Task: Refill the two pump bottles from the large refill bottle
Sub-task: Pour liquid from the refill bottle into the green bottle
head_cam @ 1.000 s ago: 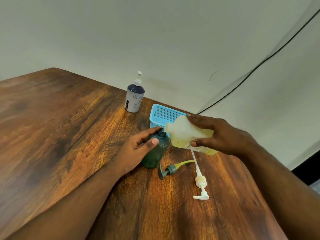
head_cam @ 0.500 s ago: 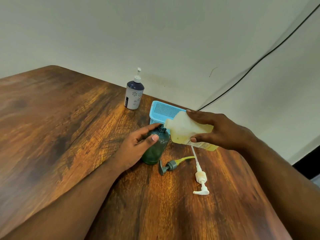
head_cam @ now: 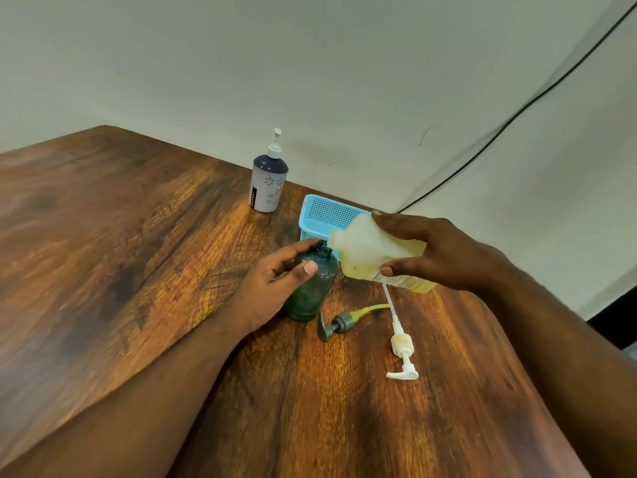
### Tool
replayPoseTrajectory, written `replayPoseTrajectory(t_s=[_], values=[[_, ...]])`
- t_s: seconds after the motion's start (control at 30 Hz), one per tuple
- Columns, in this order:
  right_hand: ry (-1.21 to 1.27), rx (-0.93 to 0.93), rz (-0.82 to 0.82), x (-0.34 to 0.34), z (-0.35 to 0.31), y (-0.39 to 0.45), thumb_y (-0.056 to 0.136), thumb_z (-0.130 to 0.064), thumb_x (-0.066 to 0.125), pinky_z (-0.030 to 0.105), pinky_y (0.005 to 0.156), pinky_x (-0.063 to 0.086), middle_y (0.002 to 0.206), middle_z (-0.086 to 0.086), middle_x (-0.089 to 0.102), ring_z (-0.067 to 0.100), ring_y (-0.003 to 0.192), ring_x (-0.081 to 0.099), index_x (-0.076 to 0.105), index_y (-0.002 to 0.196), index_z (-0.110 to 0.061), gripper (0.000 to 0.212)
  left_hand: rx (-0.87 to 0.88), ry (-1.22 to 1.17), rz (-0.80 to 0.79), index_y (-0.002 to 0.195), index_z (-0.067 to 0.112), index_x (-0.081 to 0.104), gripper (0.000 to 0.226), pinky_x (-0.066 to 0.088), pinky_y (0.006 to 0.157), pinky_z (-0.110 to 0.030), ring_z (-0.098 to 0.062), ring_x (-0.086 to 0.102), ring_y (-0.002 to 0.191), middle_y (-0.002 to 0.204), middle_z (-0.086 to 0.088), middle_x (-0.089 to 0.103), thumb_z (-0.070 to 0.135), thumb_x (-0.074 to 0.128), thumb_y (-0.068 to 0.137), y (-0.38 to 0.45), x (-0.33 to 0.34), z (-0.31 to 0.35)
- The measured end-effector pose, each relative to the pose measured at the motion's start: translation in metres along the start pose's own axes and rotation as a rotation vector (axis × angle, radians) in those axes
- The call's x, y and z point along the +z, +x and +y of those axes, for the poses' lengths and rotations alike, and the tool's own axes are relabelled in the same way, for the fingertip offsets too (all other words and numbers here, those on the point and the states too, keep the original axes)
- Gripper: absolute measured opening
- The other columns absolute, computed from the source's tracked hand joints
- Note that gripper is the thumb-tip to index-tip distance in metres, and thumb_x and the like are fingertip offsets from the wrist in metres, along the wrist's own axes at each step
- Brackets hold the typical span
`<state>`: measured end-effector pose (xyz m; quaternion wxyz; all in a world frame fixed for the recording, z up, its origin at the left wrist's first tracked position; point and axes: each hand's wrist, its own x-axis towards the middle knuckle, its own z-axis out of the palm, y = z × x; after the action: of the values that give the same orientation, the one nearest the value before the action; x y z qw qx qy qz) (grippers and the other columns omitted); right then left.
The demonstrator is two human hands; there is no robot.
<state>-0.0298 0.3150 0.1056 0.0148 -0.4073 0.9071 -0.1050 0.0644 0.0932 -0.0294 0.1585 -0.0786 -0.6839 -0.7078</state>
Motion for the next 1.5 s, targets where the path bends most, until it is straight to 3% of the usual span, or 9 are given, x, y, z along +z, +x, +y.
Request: replayPoseTrajectory(t_s=[0.83, 1.03, 1.23, 1.5], values=[[-0.008, -0.014, -0.007, -0.002, -0.003, 0.0, 0.074, -0.06, 0.06, 0.033, 0.102, 0.042, 0.151, -0.006, 0.036, 0.018, 0.133, 0.041, 0.03, 0.146, -0.03, 0.084, 0.008, 0.011, 0.003, 0.128, 0.035, 0.054, 0.041, 0.053, 0.084, -0.016, 0.008, 0.058, 0.112, 0.127, 0.016, 0.056, 0.03, 0.059, 0.087, 0.0, 0.0, -0.001], [-0.018, -0.013, -0.001, -0.002, -0.004, 0.0, 0.072, -0.057, 0.059, 0.018, 0.095, 0.034, 0.15, -0.007, 0.036, 0.015, 0.133, 0.04, 0.03, 0.146, -0.03, 0.084, 0.012, 0.01, 0.007, 0.127, 0.035, 0.053, 0.038, 0.052, 0.083, -0.013, 0.012, 0.057, 0.11, 0.126, 0.018, 0.056, 0.026, 0.058, 0.09, 0.001, 0.0, -0.001], [-0.015, 0.003, -0.004, -0.005, -0.008, -0.001, 0.071, -0.057, 0.058, 0.031, 0.101, 0.042, 0.151, -0.006, 0.036, 0.019, 0.133, 0.041, 0.03, 0.145, -0.031, 0.083, 0.005, 0.015, 0.007, 0.13, 0.031, 0.053, 0.04, 0.052, 0.083, -0.013, 0.01, 0.057, 0.112, 0.128, 0.014, 0.057, 0.023, 0.058, 0.091, 0.001, -0.001, -0.001], [-0.018, 0.002, 0.006, -0.004, -0.011, -0.002, 0.073, -0.055, 0.059, 0.03, 0.099, 0.043, 0.15, -0.007, 0.036, 0.017, 0.132, 0.042, 0.03, 0.145, -0.03, 0.082, 0.004, 0.018, 0.009, 0.13, 0.03, 0.051, 0.038, 0.051, 0.081, -0.011, 0.015, 0.058, 0.106, 0.122, 0.021, 0.056, 0.017, 0.057, 0.094, -0.001, 0.001, 0.003]])
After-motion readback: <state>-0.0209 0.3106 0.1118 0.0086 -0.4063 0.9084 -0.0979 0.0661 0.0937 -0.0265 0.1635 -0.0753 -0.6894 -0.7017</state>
